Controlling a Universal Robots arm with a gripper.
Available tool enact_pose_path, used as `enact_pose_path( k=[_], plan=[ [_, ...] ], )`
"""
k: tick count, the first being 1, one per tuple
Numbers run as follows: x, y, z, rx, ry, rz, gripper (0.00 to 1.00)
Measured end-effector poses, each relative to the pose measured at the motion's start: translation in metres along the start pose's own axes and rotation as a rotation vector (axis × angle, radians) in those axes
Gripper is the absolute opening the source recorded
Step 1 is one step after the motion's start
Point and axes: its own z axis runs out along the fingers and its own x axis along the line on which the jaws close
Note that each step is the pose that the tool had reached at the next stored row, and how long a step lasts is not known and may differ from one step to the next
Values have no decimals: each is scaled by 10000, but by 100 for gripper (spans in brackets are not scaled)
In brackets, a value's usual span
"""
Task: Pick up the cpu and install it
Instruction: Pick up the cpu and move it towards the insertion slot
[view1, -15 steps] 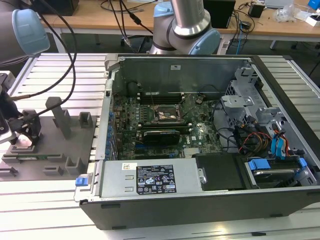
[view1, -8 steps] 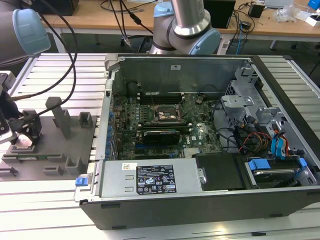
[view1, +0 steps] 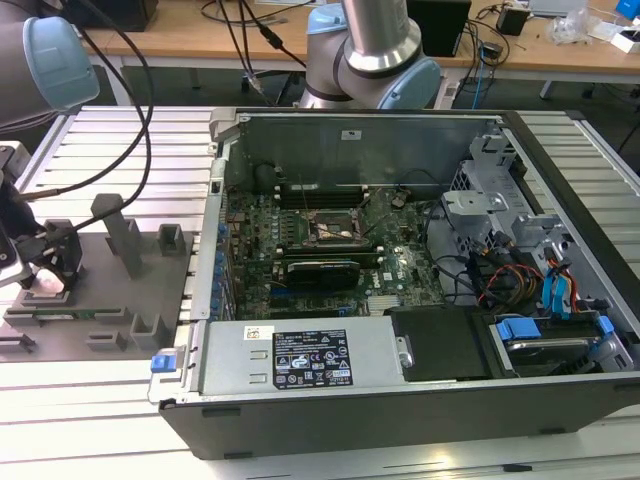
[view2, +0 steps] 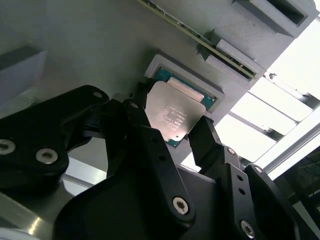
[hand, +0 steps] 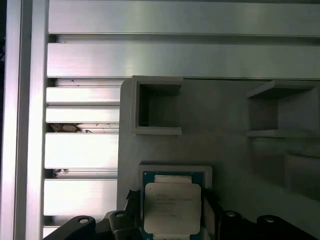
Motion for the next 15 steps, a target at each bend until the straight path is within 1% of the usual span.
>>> enact_pose_path(
  k=[5,6,7,8,15],
  plan=[
    [1,0,-1,1,1,0,59],
    [3,0,-5,-2,-1,0,55],
    [2,3,-63,1,3,0,55],
    [1,4,-84,-1,-1,1,55],
    [0,7,-111,7,1,0,55]
  ],
)
